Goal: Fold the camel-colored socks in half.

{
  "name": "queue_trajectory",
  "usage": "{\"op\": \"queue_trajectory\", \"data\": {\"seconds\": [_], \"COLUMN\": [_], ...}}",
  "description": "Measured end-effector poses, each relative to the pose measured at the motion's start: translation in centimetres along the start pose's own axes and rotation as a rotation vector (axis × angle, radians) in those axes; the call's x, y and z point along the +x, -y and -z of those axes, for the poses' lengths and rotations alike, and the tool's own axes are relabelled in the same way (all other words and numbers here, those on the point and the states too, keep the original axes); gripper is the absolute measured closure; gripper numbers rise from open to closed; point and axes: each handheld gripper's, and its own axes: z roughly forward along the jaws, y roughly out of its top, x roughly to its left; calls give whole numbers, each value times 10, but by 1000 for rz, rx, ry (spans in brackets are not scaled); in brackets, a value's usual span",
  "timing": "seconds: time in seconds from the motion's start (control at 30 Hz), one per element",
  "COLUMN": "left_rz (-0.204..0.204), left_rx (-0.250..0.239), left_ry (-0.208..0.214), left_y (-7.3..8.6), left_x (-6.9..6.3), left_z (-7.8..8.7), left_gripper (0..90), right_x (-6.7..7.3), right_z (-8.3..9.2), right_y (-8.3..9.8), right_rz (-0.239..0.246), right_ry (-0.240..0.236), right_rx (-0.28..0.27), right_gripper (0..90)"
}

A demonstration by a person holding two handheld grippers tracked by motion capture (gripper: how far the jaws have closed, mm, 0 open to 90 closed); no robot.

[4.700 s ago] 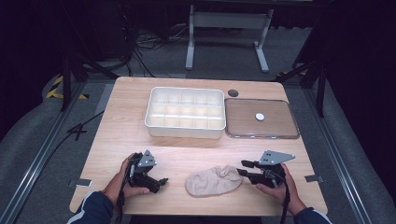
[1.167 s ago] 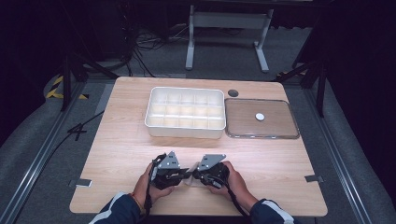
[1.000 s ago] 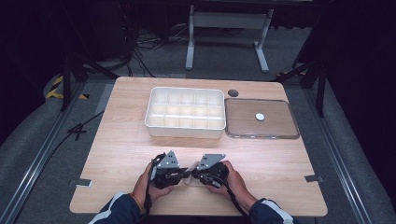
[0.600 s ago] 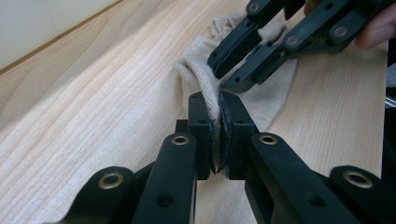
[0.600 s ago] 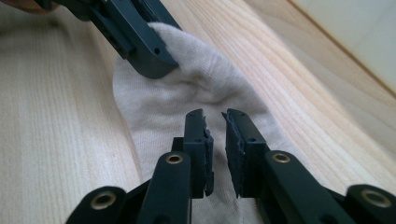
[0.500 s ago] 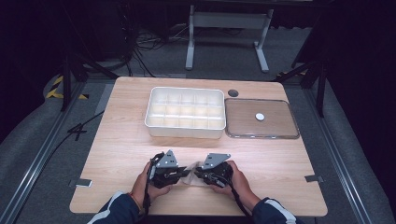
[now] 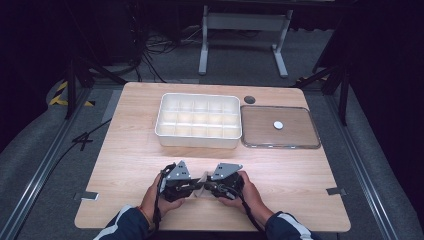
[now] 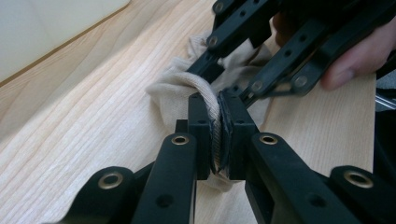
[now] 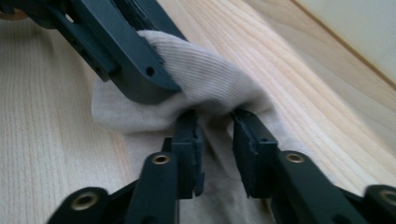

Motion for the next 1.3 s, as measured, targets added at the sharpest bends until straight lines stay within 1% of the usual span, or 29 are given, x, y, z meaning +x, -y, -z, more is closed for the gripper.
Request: {"op": "queue_trajectory", "data": {"seconds": [0.07, 0.13, 0.17, 0.23, 0.27, 0.3, 0.37, 0.47, 0.5, 0.53, 0.6, 0.63, 0.67, 0.73, 0.8, 0.83, 0.93, 0.97, 1.03, 1.17, 1.27, 1.3], "left_rz": [12, 5, 10, 6, 7, 7, 6, 9, 10, 10, 6, 7, 5, 2, 5, -1, 0, 12, 4, 7, -4, 0], "left_rx": [-1, -3, -2, -1, 0, 1, -2, 0, 1, 0, 1, 7, 2, 4, 0, -1, -7, -10, -10, -20, -16, -17], "left_ry": [-8, -10, -15, -15, -15, -14, -13, -13, -15, -14, -14, -14, -14, -12, -12, -12, -10, -10, -10, -5, 1, 5], "left_y": [1, 1, 1, 1, 1, 1, 0, 0, 0, 0, 0, -1, -1, -2, -3, -4, -5, -5, -7, -11, -16, -17], "left_x": [1, 2, 1, 2, 1, 1, 1, 1, 1, 1, 1, 1, 1, 0, 0, 0, 0, 0, 0, -2, -4, -5], "left_z": [2, 3, 3, 4, 4, 4, 3, 3, 3, 3, 2, 2, 1, 0, 0, 0, 0, 0, 0, -3, -9, -11], "left_gripper": [843, 843, 842, 842, 842, 842, 842, 841, 841, 840, 840, 840, 840, 840, 840, 840, 840, 840, 840, 839, 839, 839], "right_x": [-3, -6, -8, -13, -15, -21, -23, -31, -33, -35, -38, -40, -40, -40, -40, -41, -42, -42, -42, -42, -42, -42], "right_z": [7, 16, 22, 34, 39, 49, 53, 62, 64, 66, 68, 66, 65, 61, 58, 56, 54, 54, 53, 53, 53, 53], "right_y": [0, -1, 0, 1, 3, 9, 11, 22, 25, 28, 32, 35, 36, 38, 39, 40, 40, 40, 41, 41, 41, 40], "right_rz": [4, 10, 4, 8, 9, 14, 8, -7, -7, -17, -40, -49, -46, -51, -53, -57, -67, -67, -71, -70, -64, -64], "right_ry": [5, 12, 10, 25, 35, 50, 56, 72, 83, 84, 80, 68, 66, 60, 59, 56, 51, 50, 46, 42, 47, 47], "right_rx": [-15, -25, -30, -32, -24, -13, -6, 19, 23, 26, 34, 48, 53, 79, 90, 100, 99, 99, 98, 95, 97, 98], "right_gripper": [680, 671, 668, 666, 664, 655, 651, 633, 628, 626, 619, 619, 619, 620, 620, 622, 624, 625, 630, 642, 642, 642]}}
